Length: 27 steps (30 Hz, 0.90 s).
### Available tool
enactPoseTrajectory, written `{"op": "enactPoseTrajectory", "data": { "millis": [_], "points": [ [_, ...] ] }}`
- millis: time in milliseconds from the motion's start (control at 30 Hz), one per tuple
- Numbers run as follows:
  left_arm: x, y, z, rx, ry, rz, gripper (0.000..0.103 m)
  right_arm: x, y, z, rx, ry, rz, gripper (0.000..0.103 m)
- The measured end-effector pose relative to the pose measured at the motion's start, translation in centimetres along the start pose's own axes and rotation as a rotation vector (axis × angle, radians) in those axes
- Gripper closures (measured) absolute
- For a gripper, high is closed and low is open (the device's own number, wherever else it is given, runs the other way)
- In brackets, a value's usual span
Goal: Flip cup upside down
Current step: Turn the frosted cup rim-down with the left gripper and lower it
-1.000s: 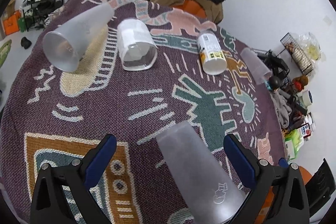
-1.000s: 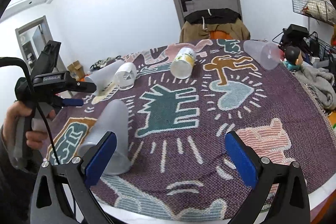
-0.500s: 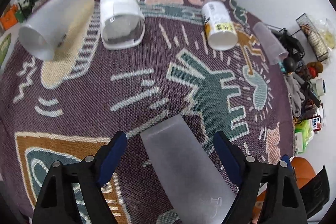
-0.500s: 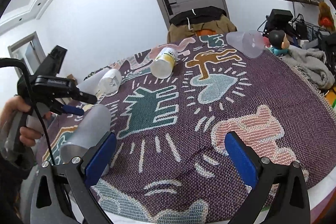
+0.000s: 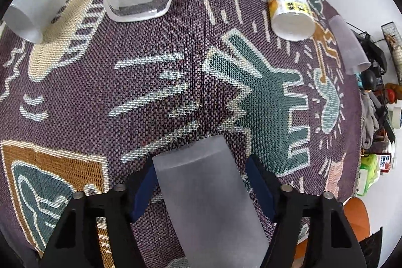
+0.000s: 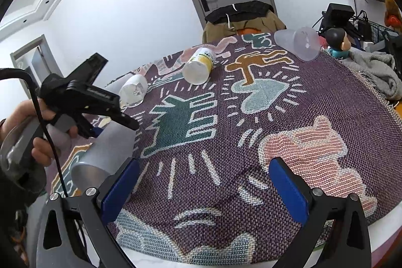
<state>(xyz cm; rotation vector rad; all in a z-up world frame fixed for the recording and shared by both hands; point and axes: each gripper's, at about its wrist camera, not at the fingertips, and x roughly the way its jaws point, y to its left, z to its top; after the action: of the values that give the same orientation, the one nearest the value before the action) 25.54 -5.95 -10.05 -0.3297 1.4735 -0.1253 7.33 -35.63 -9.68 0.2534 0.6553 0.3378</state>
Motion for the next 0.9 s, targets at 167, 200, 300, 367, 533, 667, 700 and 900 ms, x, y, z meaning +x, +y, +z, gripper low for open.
{"op": "enactPoseTrajectory", "data": {
  "millis": [167,200,300,367,533,667,700,900],
  "points": [
    [-0.3,-0.4,0.2,0.005,-0.024,0.009,0.04,-0.5,-0.1,0.1,0.009,-0.015,-0.003,0.0],
    [-0.7,-0.5,0.1,0.014,-0.039,0.013,0.041,-0.6,0.0,0.2,0.007,-0.019,-0.008,0.0],
    [-2.0,-1.0,0.1,0.039,-0.082,0.006,0.042,-0.8,0.1,0.2,-0.007,-0.029,-0.037,0.0],
    [-3.3,-1.4,0.0,0.059,-0.121,-0.004,0.042,-0.8,0.2,0.1,-0.013,-0.033,-0.054,0.0],
    [-7.0,-2.0,-0.8,0.116,-0.231,-0.011,0.043,-0.8,0.2,0.2,-0.016,-0.034,-0.068,0.0],
    [-9.4,-3.4,-1.7,0.174,-0.319,-0.009,0.044,-1.2,0.4,0.3,-0.024,-0.045,-0.074,0.0],
    [-9.8,-3.7,-1.9,0.188,-0.337,-0.006,0.044,-1.2,0.5,0.3,-0.024,-0.046,-0.074,0.0],
    [-11.9,-5.6,-4.2,0.308,-0.474,0.046,0.044,-1.3,-0.1,0.4,0.0,-0.049,-0.098,0.0]
  ]
}}
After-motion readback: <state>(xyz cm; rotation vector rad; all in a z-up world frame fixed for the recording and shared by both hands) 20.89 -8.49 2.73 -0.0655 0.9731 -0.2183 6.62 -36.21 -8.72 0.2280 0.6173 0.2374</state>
